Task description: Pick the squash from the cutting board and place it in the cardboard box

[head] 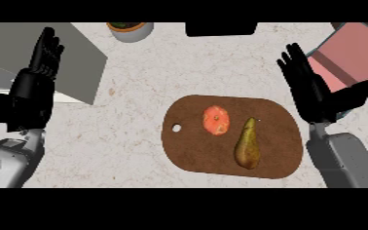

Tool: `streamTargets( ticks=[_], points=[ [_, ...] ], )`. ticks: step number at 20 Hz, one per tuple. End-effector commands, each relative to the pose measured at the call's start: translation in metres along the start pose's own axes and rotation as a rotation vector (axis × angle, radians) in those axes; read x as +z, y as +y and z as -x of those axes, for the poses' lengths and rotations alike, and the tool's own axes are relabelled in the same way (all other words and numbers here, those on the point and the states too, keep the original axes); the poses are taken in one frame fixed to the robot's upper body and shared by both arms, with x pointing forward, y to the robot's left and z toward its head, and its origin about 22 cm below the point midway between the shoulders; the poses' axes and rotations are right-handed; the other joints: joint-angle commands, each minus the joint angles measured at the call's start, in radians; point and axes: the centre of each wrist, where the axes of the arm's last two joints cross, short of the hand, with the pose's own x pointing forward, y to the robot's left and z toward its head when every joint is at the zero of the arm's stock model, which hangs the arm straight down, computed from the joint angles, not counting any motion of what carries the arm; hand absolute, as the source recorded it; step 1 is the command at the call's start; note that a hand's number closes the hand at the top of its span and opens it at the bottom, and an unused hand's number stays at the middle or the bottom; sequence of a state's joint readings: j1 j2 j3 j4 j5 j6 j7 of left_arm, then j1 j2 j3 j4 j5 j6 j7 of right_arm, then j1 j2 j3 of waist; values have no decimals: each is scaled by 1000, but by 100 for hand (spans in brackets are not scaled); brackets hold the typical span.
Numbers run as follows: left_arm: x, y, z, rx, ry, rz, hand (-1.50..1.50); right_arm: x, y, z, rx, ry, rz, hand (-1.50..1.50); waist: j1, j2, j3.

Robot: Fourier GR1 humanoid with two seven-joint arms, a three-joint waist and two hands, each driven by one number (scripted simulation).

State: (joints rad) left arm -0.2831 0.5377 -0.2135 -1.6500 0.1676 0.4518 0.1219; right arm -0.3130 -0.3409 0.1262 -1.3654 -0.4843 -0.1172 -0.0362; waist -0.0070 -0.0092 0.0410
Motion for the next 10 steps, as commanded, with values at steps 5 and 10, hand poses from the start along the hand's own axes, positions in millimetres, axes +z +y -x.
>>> streamTargets(
  ticks=[5,10],
  points=[
    [30,-8,27,206,159,7,0,-17,-79,-16,10,-100,107,150,36,17,-41],
    [33,-17,29,313,253,77,0,7,-91,43,435,13,113,-150,40,19,-40]
  ],
)
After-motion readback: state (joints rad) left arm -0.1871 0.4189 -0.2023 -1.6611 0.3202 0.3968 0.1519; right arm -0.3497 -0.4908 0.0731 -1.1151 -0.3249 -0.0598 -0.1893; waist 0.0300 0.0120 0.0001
